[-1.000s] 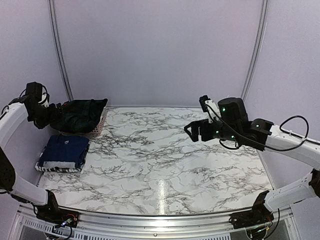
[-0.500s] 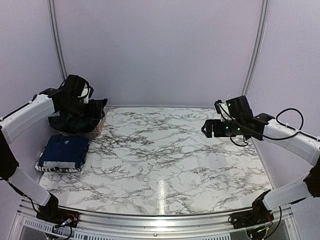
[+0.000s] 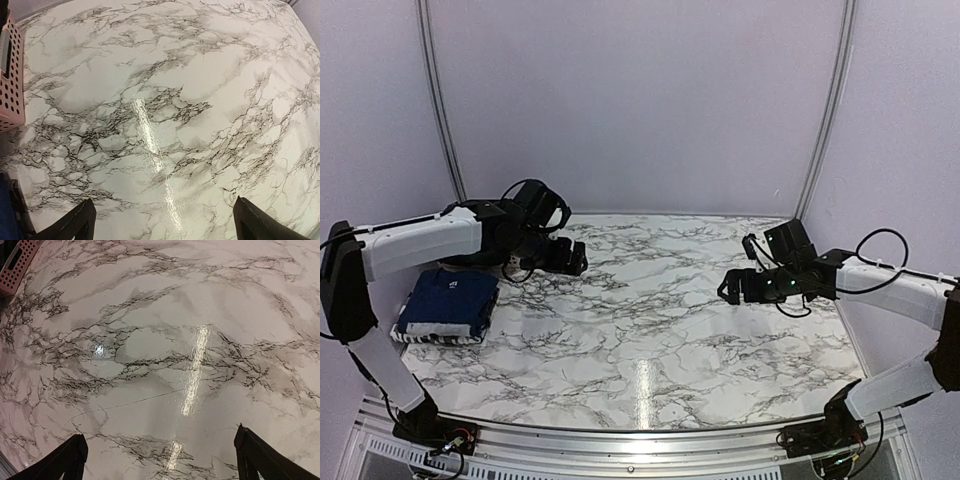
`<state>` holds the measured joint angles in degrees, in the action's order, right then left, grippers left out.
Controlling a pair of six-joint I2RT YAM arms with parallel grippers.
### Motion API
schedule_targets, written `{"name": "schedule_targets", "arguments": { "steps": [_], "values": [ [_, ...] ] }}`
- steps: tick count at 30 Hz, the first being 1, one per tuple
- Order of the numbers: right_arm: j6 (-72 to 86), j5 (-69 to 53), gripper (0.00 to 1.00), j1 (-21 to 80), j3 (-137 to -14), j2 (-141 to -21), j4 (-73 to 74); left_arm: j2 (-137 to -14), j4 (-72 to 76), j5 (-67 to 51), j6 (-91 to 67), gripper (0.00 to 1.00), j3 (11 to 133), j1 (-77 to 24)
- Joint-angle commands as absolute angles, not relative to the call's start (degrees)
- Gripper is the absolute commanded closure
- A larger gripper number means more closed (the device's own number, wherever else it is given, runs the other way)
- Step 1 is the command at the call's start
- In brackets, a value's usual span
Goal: Fold and stack the mixed laundry pile
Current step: Reset both arms
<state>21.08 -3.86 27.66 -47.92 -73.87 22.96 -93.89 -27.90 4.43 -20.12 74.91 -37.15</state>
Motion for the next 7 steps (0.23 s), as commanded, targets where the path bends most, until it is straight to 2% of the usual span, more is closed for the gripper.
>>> {"name": "schedule_targets", "arguments": {
  "steps": [1, 7],
  "values": [
    [22.98, -5.7, 0.01, 27.25, -46.65, -73.38, 18.29, -94.75, -23.58, 3.89, -22.62, 0.01, 72.33, -37.92],
    [23.18, -6.26, 0.01, 27.24, -45.56, -72.42, 17.08, -94.53, -23.38, 5.79, -21.5, 0.01, 71.63, -37.92]
  ]
}}
